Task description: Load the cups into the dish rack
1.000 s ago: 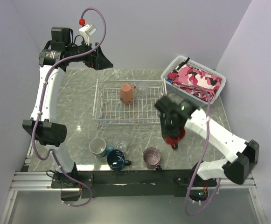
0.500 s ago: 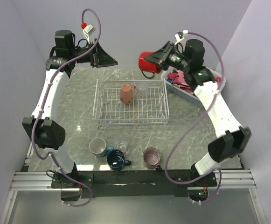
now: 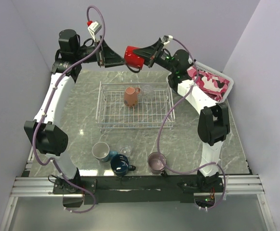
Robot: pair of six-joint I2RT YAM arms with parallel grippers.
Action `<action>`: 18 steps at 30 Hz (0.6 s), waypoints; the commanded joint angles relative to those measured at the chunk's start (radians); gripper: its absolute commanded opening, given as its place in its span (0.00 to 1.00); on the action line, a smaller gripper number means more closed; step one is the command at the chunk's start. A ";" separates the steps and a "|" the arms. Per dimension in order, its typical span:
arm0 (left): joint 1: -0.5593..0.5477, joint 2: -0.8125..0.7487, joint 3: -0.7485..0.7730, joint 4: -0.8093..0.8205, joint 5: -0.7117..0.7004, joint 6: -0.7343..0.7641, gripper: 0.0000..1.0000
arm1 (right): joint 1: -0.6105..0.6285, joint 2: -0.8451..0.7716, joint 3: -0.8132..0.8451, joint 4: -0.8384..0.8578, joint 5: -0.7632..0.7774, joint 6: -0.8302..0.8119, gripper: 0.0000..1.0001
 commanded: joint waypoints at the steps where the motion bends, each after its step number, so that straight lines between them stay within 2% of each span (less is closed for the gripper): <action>1: 0.001 -0.007 0.012 -0.029 0.000 0.049 0.96 | 0.015 -0.077 0.062 0.230 -0.012 0.064 0.00; 4: 0.000 -0.017 -0.008 -0.079 -0.025 0.103 0.96 | 0.020 -0.075 0.085 0.210 -0.017 0.053 0.00; 7: -0.011 -0.018 -0.034 -0.050 -0.037 0.075 0.96 | 0.033 -0.062 0.092 0.213 -0.011 0.060 0.00; 14: -0.078 0.006 0.042 -0.120 -0.158 0.130 0.96 | 0.067 -0.014 0.155 0.201 0.017 0.055 0.00; 18: -0.111 0.043 0.108 -0.103 -0.226 0.092 0.96 | 0.092 0.007 0.169 0.215 0.024 0.075 0.00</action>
